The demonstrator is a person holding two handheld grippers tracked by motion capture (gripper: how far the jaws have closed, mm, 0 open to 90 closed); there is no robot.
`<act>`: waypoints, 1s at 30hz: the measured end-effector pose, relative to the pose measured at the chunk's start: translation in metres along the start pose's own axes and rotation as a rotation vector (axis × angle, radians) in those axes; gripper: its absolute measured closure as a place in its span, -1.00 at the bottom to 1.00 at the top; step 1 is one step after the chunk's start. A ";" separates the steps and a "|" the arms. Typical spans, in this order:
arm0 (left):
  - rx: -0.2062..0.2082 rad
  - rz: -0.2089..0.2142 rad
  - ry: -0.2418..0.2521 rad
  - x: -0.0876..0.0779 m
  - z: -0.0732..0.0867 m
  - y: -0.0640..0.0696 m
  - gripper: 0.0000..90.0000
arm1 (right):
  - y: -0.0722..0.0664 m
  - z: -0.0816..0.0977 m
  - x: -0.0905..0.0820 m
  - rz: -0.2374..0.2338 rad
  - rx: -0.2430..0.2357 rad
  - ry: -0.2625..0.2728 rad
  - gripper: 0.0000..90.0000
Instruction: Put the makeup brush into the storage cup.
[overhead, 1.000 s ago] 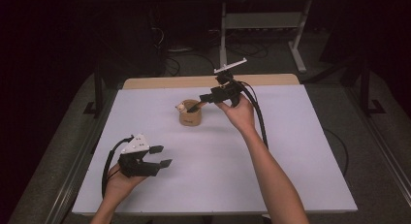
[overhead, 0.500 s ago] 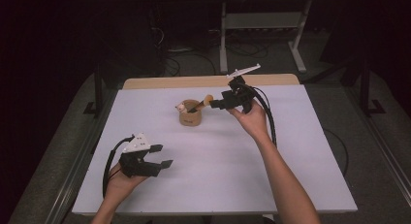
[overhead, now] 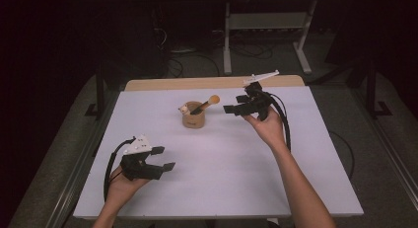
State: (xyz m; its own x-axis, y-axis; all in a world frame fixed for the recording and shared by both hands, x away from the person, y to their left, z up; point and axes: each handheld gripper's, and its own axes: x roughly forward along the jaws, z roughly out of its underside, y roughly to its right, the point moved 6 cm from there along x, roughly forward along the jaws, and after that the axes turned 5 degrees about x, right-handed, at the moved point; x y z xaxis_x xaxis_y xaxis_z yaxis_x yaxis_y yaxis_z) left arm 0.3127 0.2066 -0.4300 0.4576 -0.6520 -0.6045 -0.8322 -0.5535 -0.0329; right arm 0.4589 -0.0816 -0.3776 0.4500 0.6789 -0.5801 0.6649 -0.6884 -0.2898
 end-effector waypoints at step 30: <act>-0.005 -0.005 -0.006 0.001 0.002 -0.001 -0.35 | 0.017 0.039 -0.025 -0.012 0.055 0.029 -0.44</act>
State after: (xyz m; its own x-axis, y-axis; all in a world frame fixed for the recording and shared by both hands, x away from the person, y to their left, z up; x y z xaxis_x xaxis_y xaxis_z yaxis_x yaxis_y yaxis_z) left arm 0.3135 0.2076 -0.4316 0.4600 -0.6464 -0.6088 -0.8285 -0.5591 -0.0323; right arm 0.4353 -0.1199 -0.3980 0.4603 0.6935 -0.5543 0.6370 -0.6929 -0.3379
